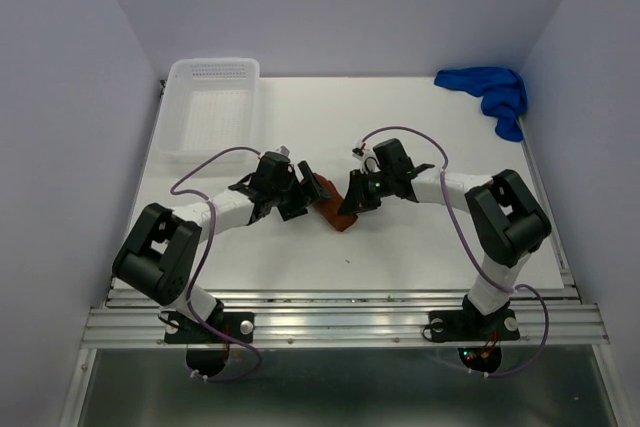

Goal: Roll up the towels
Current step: Roll the towel

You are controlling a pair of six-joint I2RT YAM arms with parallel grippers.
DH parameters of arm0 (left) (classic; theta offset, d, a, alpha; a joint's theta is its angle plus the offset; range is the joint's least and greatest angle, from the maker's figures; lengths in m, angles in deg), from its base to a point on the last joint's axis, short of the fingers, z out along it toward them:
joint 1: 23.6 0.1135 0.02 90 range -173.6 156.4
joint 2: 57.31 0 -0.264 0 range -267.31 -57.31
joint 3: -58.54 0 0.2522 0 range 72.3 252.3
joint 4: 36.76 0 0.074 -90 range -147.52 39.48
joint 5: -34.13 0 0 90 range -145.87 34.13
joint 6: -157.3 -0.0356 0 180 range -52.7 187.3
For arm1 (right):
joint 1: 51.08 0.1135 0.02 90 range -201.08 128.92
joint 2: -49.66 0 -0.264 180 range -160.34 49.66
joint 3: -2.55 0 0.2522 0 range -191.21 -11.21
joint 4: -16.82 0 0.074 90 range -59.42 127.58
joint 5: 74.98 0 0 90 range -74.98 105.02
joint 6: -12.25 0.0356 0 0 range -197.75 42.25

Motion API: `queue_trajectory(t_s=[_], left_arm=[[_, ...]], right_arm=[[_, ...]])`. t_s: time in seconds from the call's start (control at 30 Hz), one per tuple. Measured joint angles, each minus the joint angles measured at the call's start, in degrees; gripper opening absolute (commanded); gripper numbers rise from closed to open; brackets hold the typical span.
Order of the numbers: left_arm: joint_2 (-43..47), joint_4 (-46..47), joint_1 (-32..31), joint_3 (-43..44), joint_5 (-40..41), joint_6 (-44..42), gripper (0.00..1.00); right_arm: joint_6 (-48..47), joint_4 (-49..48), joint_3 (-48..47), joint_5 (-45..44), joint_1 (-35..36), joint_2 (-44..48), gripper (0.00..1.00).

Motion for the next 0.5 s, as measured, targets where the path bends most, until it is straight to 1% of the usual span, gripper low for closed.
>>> queue_trajectory(t_s=[0.33, 0.47, 0.5], left_arm=[[-2.62, 1.84, -0.04, 0.0, -0.15, 0.48, 0.86], [-3.85, 3.39, -0.04, 0.02, -0.52, 0.48, 0.78], [-4.22, 3.56, -0.04, 0.04, -0.59, 0.46, 0.78]], right_arm=[[-0.63, -0.48, -1.11, 8.04, -3.82, -3.93, 0.01], [-0.63, -0.52, -1.57, 10.19, -4.61, -5.07, 0.01], [-0.61, -0.5, -1.57, 10.49, -4.74, -5.16, 0.01]])
